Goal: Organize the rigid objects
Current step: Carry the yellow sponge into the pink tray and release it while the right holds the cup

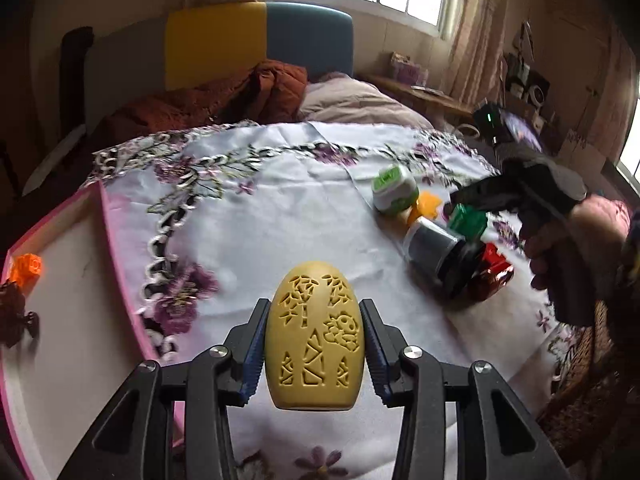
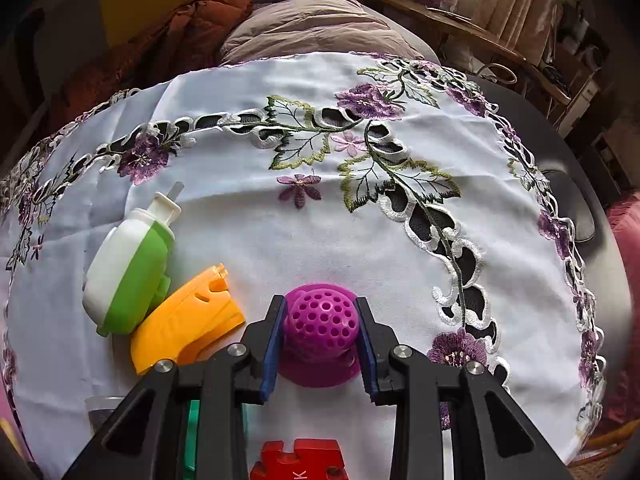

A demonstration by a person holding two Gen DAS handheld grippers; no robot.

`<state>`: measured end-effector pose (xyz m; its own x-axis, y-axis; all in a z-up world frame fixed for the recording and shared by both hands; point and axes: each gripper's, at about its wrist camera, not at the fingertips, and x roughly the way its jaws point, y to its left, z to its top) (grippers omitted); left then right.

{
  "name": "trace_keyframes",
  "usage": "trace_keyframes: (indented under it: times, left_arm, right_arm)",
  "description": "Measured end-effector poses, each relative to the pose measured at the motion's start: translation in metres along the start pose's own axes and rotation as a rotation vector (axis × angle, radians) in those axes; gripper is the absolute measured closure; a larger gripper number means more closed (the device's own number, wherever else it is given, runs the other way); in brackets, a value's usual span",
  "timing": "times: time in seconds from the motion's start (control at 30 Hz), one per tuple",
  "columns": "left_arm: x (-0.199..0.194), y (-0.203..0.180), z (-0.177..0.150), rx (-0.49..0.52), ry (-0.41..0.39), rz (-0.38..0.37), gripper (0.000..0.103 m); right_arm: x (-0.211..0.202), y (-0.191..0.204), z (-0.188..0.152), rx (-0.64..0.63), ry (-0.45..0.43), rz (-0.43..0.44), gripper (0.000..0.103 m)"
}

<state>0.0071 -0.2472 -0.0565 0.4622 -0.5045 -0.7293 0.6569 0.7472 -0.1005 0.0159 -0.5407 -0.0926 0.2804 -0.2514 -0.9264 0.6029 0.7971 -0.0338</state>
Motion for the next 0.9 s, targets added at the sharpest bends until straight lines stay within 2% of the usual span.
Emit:
trace_keyframes:
  times: [0.1,0.27,0.47,0.73,0.9]
  left_arm:
    - [-0.021,0.022,0.005,-0.071,-0.022,0.008,0.059]
    - [-0.046,0.076,0.01,-0.198,-0.033,0.068,0.059]
    - [-0.038,0.156,0.014,-0.363,0.014,0.133,0.059]
    - [-0.012,0.214,0.039,-0.383,0.035,0.2,0.059]
    - [0.018,0.232,0.045,-0.371,0.092,0.25,0.059]
  right_arm:
    - [0.0,0.001,0.0,-0.007,-0.002,-0.004,0.07]
    - [0.0,0.003,0.0,-0.022,-0.005,-0.008,0.07]
    - [-0.001,0.004,-0.001,-0.033,-0.007,-0.01,0.07]
    - [-0.001,0.005,-0.001,-0.039,-0.006,-0.009,0.07]
    - [-0.001,0.006,-0.001,-0.043,-0.005,-0.005,0.07]
